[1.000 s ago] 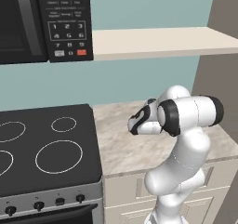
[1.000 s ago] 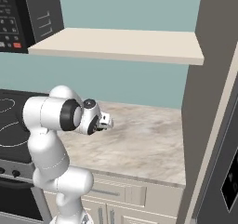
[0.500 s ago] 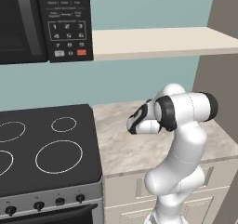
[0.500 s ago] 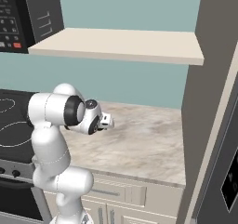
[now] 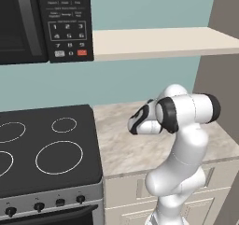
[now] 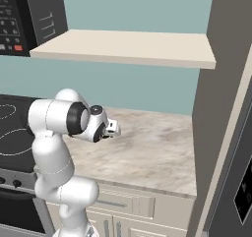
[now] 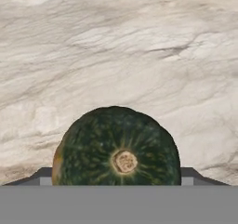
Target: Place the beer on the top shelf of the fridge to keep it out of children's reach, and place the cucumber and squash on lower shelves for easy access.
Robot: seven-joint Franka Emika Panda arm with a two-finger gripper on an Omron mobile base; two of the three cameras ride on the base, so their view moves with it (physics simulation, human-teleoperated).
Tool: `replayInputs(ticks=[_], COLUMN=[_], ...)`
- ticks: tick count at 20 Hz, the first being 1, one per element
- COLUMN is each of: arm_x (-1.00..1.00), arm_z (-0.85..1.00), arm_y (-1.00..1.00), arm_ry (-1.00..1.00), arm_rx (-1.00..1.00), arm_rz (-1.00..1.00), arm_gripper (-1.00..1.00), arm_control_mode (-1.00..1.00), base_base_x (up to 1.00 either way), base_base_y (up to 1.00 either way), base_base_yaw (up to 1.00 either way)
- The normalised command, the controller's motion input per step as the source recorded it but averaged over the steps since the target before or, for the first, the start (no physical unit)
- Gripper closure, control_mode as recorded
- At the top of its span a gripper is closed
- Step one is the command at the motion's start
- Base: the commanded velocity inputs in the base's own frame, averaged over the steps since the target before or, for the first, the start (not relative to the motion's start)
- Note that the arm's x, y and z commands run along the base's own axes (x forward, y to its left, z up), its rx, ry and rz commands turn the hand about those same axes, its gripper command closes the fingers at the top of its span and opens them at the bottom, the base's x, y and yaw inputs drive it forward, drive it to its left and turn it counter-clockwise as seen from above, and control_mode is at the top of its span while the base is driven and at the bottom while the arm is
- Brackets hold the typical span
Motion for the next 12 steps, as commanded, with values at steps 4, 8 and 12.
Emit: replayInputs(ticks=[4,8,12], arm_x=[-0.37,-0.43,-0.41], arm_z=[0.12,0.62,0.87], arm_y=[0.00,0.00,0.00], arm_ry=[0.00,0.00,-0.02], arm_rx=[0.00,0.00,0.00], arm_rz=[0.00,0.00,0.00], arm_gripper=[1.00,1.00,1.00], arm_control_mode=[-1.00,-1.00,-1.00], base_base_x=[0.00,0.00,0.00], base_base_y=[0.00,0.00,0.00], base_base_yaw=[0.00,0.00,0.00])
